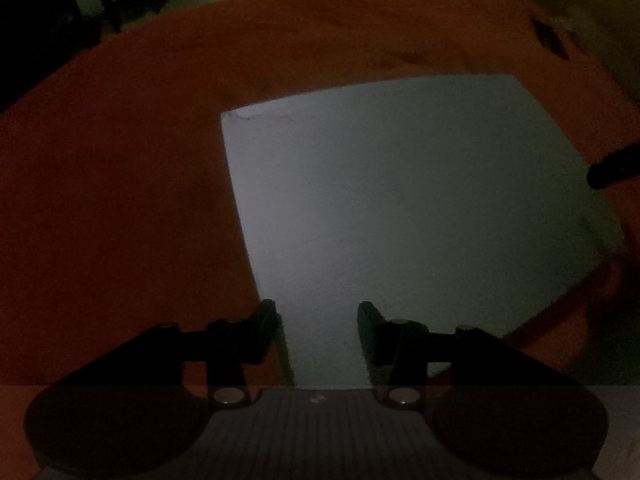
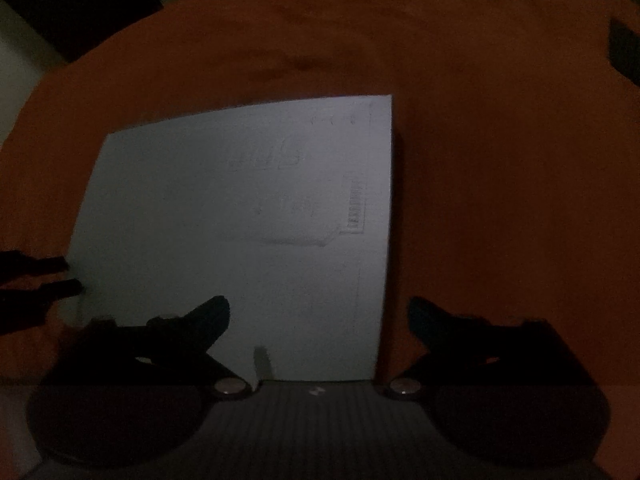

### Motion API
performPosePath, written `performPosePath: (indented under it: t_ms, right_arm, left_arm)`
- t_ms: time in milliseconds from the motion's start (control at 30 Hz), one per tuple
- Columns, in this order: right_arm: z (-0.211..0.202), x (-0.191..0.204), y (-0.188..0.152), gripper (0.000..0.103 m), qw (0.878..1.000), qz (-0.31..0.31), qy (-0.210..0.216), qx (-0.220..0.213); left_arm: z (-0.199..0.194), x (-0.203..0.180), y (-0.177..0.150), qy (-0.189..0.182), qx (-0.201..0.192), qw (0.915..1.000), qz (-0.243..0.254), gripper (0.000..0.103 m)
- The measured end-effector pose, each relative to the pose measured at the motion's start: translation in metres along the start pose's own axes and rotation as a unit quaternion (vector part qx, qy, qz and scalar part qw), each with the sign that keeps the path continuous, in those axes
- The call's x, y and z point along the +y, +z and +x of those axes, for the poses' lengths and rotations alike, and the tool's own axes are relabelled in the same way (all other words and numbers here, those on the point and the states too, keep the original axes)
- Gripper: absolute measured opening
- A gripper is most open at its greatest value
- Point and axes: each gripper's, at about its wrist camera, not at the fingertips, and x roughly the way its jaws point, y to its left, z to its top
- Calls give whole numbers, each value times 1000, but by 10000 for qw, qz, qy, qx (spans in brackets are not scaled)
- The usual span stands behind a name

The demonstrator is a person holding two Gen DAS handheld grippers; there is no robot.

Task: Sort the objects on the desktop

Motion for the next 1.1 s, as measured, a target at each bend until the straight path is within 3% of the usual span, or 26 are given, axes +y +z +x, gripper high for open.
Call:
performPosePath:
  t_ms: [200, 233, 433, 533, 633, 700, 900, 1000, 1100]
  right_arm:
    - [14, -1, 2, 102, 9999, 0, -161, 36]
    - [16, -2, 3, 102, 9999, 14, -159, 25]
    - [35, -7, -2, 103, 9997, 234, 34, 74]
    - [45, -6, -3, 103, 9988, 246, 304, 304]
    - [47, -3, -2, 103, 9985, 161, 358, 371]
    - [47, -5, -2, 103, 9983, 204, 396, 371]
    - [47, -2, -4, 103, 9986, 133, 343, 377]
    - [45, -4, -4, 103, 9985, 209, 369, 340]
    - [41, -6, -5, 103, 9986, 275, 378, 249]
  left_arm:
    - [4, 11, 7, 328, -38, 9990, -286, 45]
    - [4, 14, 5, 324, -35, 9989, -346, 50]
    - [4, 26, 2, 147, -91, 9980, -610, 53]
    - [5, 32, -1, 53, -143, 9972, -739, 57]
    - [11, 38, -2, -244, -133, 9943, -1027, 57]
    - [12, 32, -1, -272, -130, 9951, -944, 58]
    - [14, 15, 2, -356, -119, 9969, -695, 72]
    - [15, 7, 4, -400, -115, 9974, -591, 71]
    - [14, 11, 6, -459, -128, 9968, -636, 63]
